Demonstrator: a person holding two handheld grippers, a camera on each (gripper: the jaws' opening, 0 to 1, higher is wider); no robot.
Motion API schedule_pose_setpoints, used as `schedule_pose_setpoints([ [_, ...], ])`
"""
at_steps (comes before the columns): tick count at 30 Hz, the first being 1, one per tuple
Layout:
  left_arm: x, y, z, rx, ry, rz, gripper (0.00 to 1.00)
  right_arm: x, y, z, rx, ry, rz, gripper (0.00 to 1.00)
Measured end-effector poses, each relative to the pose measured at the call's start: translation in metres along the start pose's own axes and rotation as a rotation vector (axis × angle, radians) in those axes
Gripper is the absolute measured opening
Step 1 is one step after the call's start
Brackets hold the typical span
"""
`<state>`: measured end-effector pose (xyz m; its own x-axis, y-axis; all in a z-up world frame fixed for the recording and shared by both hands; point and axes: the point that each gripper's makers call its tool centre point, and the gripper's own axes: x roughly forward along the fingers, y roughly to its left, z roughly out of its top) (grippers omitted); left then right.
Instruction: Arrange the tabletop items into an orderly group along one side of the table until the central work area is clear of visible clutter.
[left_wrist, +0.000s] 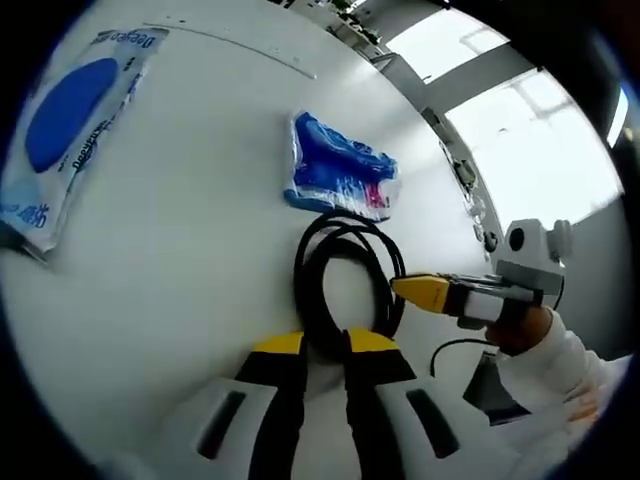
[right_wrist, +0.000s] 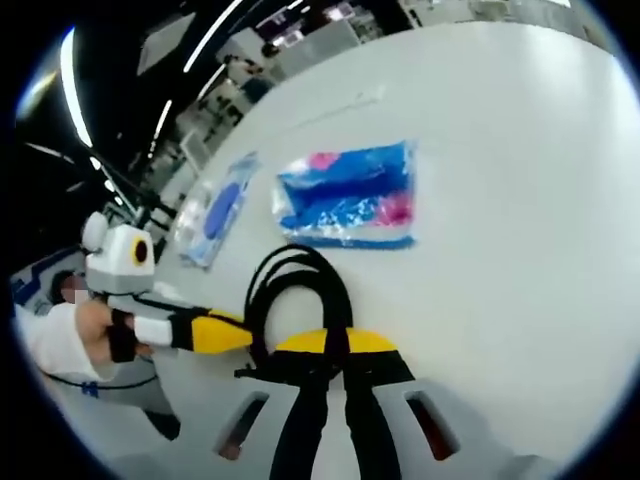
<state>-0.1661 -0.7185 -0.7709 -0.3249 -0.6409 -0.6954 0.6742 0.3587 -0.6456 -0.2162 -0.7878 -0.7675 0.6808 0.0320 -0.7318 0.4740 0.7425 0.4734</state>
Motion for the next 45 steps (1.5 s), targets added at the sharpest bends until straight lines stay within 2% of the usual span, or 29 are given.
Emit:
schedule_pose_setpoints([
  [6, -0.008, -0.006, 0.005, 0.019, -0.029, 0.000, 0.15, -0.004, 0.001, 0.003, -0.035, -0.018, -0.006, 0.17],
  [9, -0.015, -0.008, 0.011, 0.059, -0.060, 0.008, 0.20, -0.008, 0.003, 0.004, -0.065, -0.033, -0.014, 0.24],
  [10, -0.016, -0.008, 0.011, 0.064, -0.062, 0.009, 0.25, -0.010, 0.004, 0.005, -0.077, -0.048, -0.011, 0.27],
  [12, -0.020, -0.010, 0.013, 0.126, -0.071, -0.006, 0.34, -0.015, 0.007, 0.007, -0.098, -0.075, -0.006, 0.33],
  [13, -0.024, -0.010, 0.013, 0.150, -0.072, 0.002, 0.41, -0.017, 0.008, 0.007, -0.106, -0.083, -0.002, 0.35],
  [17, -0.035, -0.008, 0.019, 0.213, -0.112, 0.025, 0.60, -0.027, 0.015, 0.010, -0.143, -0.119, 0.009, 0.43],
  [20, -0.046, -0.009, 0.027, 0.271, -0.155, 0.044, 0.73, -0.032, 0.018, 0.013, -0.160, -0.149, 0.013, 0.56],
  [21, -0.049, -0.010, 0.030, 0.286, -0.172, 0.048, 0.79, -0.036, 0.023, 0.018, -0.183, -0.180, 0.024, 0.62],
  [22, -0.052, -0.010, 0.030, 0.301, -0.173, 0.058, 0.88, -0.037, 0.024, 0.019, -0.190, -0.188, 0.028, 0.66],
  [23, -0.055, -0.011, 0.030, 0.309, -0.171, 0.062, 0.92, -0.041, 0.027, 0.022, -0.203, -0.210, 0.030, 0.69],
  [27, -0.066, -0.014, 0.034, 0.379, -0.186, 0.067, 0.94, -0.050, 0.031, 0.023, -0.220, -0.230, 0.027, 0.76],
  [32, -0.075, -0.017, 0.034, 0.399, -0.196, 0.073, 0.94, -0.057, 0.030, 0.023, -0.219, -0.246, 0.015, 0.76],
  [45, -0.082, -0.015, 0.039, 0.359, -0.228, 0.084, 0.91, -0.062, 0.034, 0.030, -0.240, -0.263, 0.017, 0.75],
])
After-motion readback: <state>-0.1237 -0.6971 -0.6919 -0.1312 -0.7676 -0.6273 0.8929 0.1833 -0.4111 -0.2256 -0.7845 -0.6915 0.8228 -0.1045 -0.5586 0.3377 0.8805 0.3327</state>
